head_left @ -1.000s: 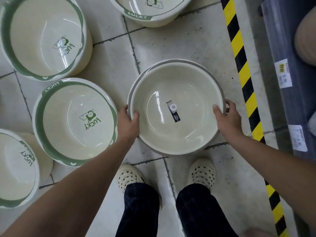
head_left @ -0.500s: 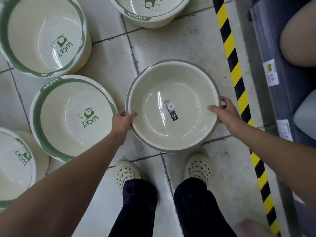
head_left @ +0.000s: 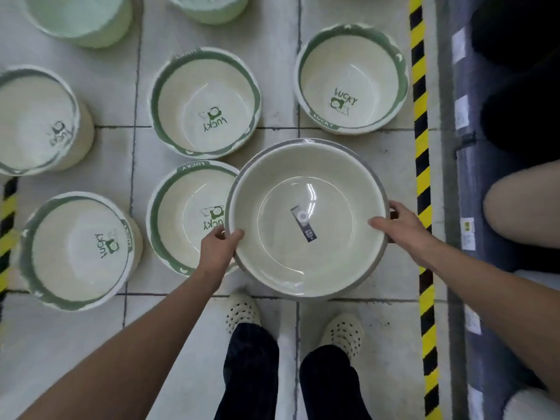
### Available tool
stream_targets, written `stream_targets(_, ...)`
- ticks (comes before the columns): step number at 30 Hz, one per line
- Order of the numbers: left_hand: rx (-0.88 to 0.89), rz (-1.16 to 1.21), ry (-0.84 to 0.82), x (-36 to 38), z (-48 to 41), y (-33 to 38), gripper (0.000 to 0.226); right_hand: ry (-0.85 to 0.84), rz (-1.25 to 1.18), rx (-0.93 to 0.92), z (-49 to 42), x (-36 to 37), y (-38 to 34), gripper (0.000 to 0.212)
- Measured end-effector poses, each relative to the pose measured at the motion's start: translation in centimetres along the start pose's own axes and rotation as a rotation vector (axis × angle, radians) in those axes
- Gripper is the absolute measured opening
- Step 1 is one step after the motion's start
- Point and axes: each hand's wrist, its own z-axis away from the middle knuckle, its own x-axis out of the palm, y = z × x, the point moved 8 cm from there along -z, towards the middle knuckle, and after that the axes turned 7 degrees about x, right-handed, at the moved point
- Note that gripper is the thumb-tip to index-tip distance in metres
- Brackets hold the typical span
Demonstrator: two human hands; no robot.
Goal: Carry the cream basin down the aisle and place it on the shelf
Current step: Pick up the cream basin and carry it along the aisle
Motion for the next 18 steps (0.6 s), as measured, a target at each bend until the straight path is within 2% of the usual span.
stream_targets(4,0.016,0.049,0.086,-6.3,0.8,1.8,0.01,-0.085,0.099,-0.049,1.5,4.5,-7.2,0.054)
stream_targets(8,-0.049,0.122,0.193,-13.2,1.3,0.7,0.005,-0.147,0.184,-0.095,2.8,11.0,-11.9,0.052)
stream_targets(12,-0.107,0.192,0.264,-19.4,1.8,-1.7,0.004,-0.2,0.258,-0.113,4.2,17.8,-14.3,0.057)
stream_targets(16,-0.175,0.272,0.263,-23.4,1.3,-4.5,0.011,-0.216,0.275,-0.105,4.9,23.0,-14.6,0.049)
stream_targets(18,-0.189,0.297,0.253,-24.6,0.5,-5.9,0.014,-0.203,0.271,-0.098,4.3,25.0,-14.4,0.062)
